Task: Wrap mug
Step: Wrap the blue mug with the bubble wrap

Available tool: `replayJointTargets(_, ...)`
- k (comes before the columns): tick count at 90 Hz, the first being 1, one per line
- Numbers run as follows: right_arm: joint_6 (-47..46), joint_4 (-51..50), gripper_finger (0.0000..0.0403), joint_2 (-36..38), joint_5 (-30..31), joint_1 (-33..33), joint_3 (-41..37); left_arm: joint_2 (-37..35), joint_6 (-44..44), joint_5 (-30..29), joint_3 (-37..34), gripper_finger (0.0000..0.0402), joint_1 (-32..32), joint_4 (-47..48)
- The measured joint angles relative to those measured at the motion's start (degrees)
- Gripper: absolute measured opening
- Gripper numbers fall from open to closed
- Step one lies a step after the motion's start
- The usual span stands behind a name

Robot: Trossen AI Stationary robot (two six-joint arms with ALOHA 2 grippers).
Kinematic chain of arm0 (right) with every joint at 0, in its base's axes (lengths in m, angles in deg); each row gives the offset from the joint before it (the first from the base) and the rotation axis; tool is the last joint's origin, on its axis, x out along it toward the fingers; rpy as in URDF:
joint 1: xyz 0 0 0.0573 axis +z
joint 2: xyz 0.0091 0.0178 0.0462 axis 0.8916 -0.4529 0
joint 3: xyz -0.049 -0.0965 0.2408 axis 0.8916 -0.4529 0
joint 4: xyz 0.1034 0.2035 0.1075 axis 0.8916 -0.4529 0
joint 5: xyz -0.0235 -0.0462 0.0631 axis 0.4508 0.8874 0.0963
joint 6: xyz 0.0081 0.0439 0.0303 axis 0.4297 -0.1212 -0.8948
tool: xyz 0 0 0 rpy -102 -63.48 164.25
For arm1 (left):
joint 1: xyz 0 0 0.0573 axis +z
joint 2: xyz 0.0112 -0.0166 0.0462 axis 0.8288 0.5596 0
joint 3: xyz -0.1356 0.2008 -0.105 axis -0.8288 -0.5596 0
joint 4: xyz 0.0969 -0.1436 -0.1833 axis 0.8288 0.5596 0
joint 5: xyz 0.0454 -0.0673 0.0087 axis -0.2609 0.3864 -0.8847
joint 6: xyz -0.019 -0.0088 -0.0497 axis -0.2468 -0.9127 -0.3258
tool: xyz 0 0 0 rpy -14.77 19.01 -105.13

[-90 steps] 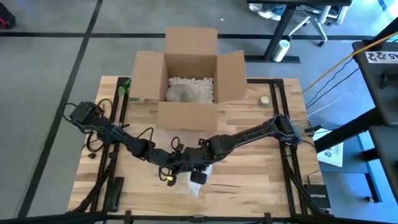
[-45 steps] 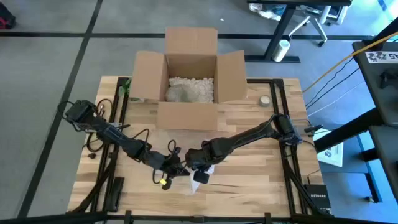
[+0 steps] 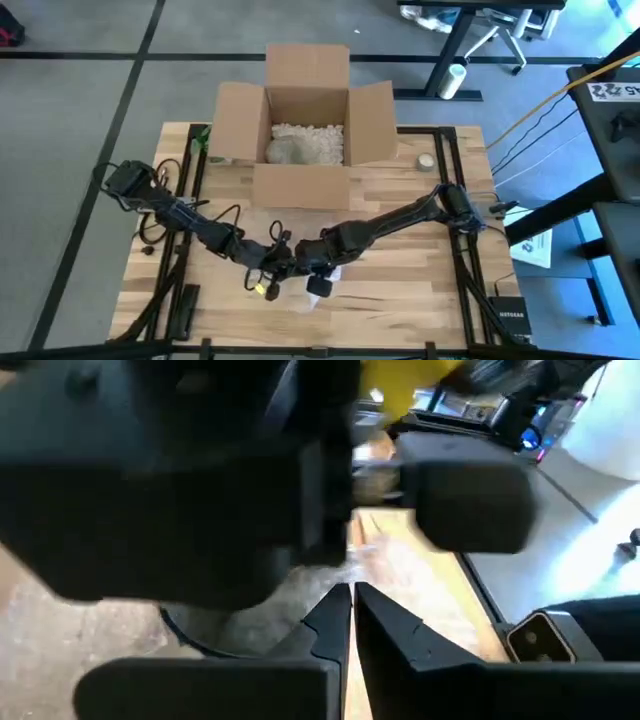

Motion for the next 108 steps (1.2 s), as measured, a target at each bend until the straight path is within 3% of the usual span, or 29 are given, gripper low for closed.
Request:
replayJointTargets(29, 0.02, -11.37, 0.0, 0.02, 1.38, 0.61, 9.18, 1.87, 0.11, 0.11, 0.0, 0.0, 1.15, -0.13)
replayJointTargets(54, 0.09, -23.45, 0.0, 0.11, 18.01, 1.4, 14.38, 4.7, -2.16, 2.41, 0.09, 0.0, 2.27, -2.75)
replayJointTargets(64, 0.44, -26.3, 0.0, 0.12, 21.73, 1.0, 14.37, 4.76, -1.57, 2.53, 0.09, 0.0, 2.2, -3.42)
replayJointTargets(81, -1.09, -25.66, 0.0, -0.02, 18.04, 0.02, 11.13, 4.76, -1.82, 2.56, 0.09, 0.0, 2.22, -3.04)
replayJointTargets(94, 1.35, -16.34, 0.0, 0.07, 15.97, 1.42, 10.98, 4.76, -1.67, 2.56, 0.07, 0.0, 2.31, -2.98)
replayJointTargets(108, 2.14, -14.32, 0.0, 0.17, 13.57, 2.21, 11.85, 4.76, -1.82, 2.75, 0.07, 0.0, 2.57, -2.81)
